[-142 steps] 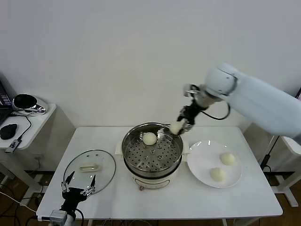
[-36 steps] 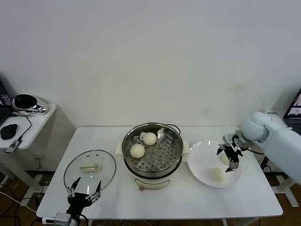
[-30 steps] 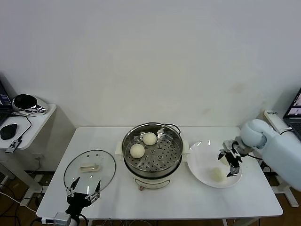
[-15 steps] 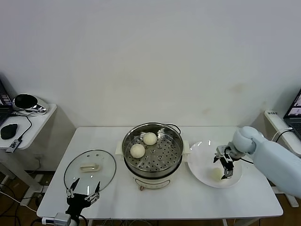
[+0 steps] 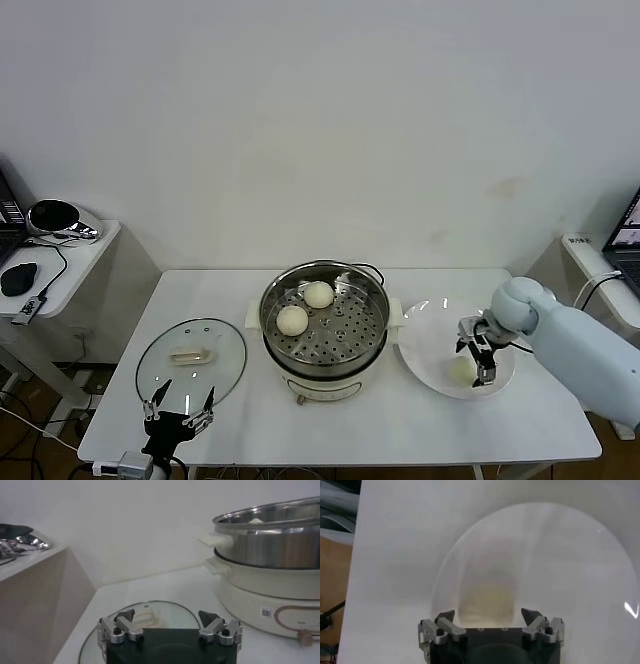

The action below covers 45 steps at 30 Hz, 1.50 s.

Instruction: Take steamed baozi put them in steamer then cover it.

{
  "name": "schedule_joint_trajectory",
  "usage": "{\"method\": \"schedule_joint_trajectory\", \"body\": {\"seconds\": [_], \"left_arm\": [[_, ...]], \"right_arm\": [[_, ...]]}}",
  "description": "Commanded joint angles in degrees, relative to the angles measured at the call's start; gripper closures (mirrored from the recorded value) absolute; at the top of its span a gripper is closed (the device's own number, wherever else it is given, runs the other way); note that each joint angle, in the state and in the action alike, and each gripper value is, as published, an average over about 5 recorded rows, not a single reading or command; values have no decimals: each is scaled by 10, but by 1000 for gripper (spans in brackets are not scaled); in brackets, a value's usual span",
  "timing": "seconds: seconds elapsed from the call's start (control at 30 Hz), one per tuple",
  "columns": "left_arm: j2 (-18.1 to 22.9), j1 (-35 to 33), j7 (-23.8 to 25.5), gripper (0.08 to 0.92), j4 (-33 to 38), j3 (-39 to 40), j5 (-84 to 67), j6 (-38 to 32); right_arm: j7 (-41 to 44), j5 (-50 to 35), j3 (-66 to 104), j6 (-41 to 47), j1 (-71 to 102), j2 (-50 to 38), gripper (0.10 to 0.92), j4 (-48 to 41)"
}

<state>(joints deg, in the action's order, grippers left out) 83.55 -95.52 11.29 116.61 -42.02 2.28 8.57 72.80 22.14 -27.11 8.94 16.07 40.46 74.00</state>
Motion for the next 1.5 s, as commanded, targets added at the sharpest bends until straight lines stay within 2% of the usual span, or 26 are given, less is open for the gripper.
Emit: {"method": "schedule_joint_trajectory", "body": {"seconds": [0.03,0.17,0.47,0.77,0.93,1.1,1.27,1.5], "left_arm": [[-1,1,0,177,-1,-1,0,0],[0,2,0,177,-2,0,1,0],[1,0,0,177,1,0,2,-1],[8,10,-3,177,3,6,6,-2],[6,12,-2,177,10,5,6,-2],[5,11,-3,177,14,0,5,-3],[8,8,-5,177,20,-4,5,-4],[15,5,-6,177,33,-10,5,-6]], "right_arm": [[-3,4,0,3,3,4,254,-6],[-7,2,0,6,4,6,355,-11],[-2,-26,6,12,-16,-5,482,-3],[21,-119,-80,11,-201,-47,491,38],[55,-157,-122,-10,-328,-19,488,31],[93,-209,-131,-87,-399,61,491,-8],[100,-249,-153,-213,-432,148,491,-52],[69,-231,-196,-352,-421,228,489,-31]]}}
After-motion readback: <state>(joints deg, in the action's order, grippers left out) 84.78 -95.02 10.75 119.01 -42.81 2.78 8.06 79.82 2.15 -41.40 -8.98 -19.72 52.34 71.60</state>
